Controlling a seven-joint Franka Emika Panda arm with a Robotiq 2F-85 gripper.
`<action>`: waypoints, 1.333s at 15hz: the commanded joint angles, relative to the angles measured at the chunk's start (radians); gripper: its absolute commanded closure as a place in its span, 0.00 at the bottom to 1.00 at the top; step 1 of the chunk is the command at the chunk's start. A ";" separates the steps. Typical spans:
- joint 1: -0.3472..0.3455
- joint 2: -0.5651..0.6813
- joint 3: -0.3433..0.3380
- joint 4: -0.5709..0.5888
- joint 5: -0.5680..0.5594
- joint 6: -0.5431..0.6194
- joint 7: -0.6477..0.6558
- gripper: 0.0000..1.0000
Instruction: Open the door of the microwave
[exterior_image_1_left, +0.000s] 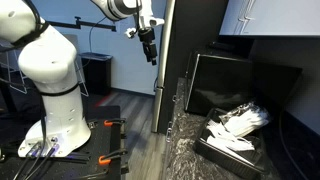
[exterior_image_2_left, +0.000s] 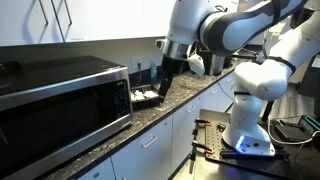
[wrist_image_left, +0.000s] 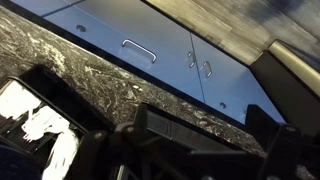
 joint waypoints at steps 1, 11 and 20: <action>0.012 0.003 -0.012 0.002 -0.011 -0.002 0.008 0.00; -0.188 0.207 0.179 -0.015 -0.171 0.362 0.365 0.00; -0.230 0.333 0.208 -0.020 -0.269 0.405 0.643 0.00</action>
